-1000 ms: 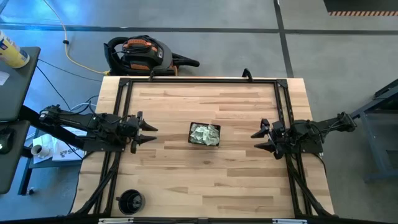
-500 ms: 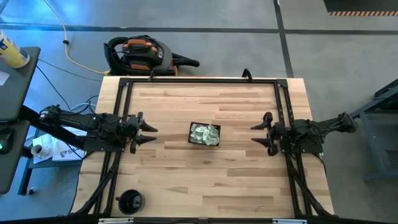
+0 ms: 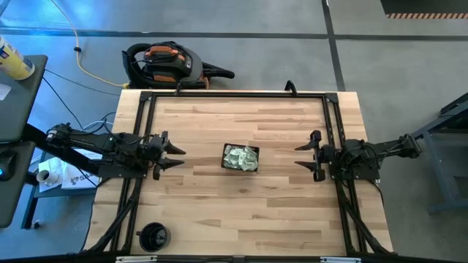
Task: Pick and place Stevia / Truvia into bins
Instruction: Return to Home Position
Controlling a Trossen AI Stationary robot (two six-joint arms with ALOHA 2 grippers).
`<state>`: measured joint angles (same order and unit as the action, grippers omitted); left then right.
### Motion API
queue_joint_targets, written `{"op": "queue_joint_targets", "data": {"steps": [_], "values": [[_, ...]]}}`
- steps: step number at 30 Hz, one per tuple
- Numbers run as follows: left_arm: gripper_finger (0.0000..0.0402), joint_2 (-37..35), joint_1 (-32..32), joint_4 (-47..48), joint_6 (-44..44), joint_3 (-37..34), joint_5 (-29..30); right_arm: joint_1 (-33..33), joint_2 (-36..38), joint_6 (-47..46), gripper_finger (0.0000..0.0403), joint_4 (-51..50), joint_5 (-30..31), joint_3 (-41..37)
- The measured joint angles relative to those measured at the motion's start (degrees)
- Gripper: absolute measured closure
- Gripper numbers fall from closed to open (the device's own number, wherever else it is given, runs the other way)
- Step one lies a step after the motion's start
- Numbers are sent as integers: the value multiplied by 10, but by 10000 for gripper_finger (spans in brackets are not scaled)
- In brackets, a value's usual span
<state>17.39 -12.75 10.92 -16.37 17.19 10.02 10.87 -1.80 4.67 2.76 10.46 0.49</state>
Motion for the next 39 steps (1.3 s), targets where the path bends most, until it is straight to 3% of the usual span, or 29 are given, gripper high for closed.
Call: {"op": "queue_joint_targets", "data": {"steps": [20,25,32,36,39], "values": [[186,-1,2,1,0,0,1,0,0,-1,181,0,-1,0],[185,-23,54,46,0,0,-8,0,0,-1,181,0,-1,0],[185,-91,202,179,0,-1,-8,0,0,-1,181,0,-1,0],[185,-143,214,232,0,-1,28,0,0,-1,181,0,-1,0],[186,-159,214,244,0,0,9,0,0,-1,181,0,-1,0]]}}
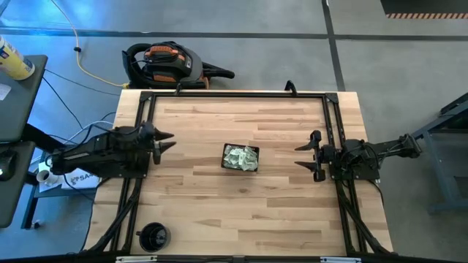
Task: Pick and place Stevia / Truvia into bins
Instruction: Return to Home Position
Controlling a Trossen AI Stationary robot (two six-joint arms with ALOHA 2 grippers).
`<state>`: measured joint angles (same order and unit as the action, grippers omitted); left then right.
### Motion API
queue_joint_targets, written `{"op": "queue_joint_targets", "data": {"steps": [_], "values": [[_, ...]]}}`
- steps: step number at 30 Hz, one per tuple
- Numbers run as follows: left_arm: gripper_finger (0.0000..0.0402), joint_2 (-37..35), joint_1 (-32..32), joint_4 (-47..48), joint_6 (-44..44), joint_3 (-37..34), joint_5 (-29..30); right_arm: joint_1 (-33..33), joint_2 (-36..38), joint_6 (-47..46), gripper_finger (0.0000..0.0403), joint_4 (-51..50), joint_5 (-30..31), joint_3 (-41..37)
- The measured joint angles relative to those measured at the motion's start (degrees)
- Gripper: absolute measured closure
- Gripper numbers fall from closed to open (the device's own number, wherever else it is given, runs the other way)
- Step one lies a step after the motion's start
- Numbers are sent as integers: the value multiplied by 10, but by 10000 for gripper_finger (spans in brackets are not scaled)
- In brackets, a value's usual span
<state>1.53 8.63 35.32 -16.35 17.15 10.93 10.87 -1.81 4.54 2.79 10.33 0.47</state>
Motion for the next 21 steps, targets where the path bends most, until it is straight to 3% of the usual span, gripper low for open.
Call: {"op": "queue_joint_targets", "data": {"steps": [4,12,17,21], "values": [[185,3,0,22,0,0,-43,0,0,0,181,0,0,0],[185,10,0,26,0,-3,-41,0,0,0,181,0,0,0],[186,-11,0,-151,-20,-105,-53,0,0,0,181,0,0,0],[186,10,-4,-153,-61,-96,-54,0,-2,0,181,0,0,0]]}}
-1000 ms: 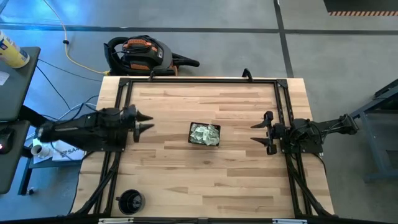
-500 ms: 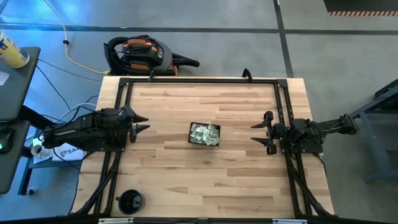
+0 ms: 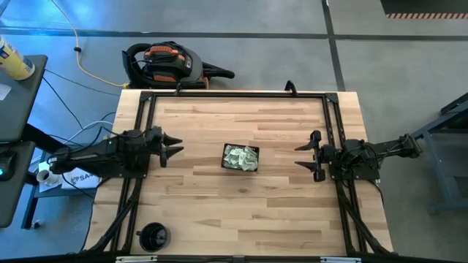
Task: Pick and place Stevia / Truvia into bins
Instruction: Return to Home Position
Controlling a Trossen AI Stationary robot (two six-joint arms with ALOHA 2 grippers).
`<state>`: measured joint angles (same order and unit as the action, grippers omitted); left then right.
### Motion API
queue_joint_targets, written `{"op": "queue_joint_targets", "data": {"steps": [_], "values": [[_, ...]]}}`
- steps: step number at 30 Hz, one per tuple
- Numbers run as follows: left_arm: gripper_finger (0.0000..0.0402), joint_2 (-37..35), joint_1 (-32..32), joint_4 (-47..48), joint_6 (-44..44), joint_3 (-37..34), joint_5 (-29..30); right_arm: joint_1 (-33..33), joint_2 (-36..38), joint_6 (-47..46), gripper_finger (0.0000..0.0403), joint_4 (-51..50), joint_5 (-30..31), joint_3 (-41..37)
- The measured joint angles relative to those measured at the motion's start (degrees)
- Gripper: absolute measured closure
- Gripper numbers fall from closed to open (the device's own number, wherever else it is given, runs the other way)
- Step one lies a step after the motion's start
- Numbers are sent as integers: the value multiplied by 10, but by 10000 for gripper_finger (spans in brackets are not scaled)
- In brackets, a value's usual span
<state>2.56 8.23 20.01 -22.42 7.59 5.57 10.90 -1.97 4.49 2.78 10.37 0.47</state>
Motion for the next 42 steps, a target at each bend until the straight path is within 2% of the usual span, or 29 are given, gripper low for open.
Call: {"op": "queue_joint_targets", "data": {"steps": [4,7,12,15,21,25,42], "values": [[185,-3,0,-35,-16,-1,6,0,1,0,181,0,0,0],[186,-13,0,-87,-10,-17,-21,0,1,0,181,0,0,0],[185,-21,-9,-149,110,-46,-57,0,1,0,181,0,0,0],[185,-23,-35,-196,150,-65,-61,0,1,0,181,0,0,0],[185,-22,-112,-208,253,-67,-60,0,1,0,181,0,0,0],[185,-22,-120,-211,327,-68,-39,0,1,0,181,0,0,0],[185,-22,-116,-212,339,-69,-32,0,1,0,181,0,0,0]]}}
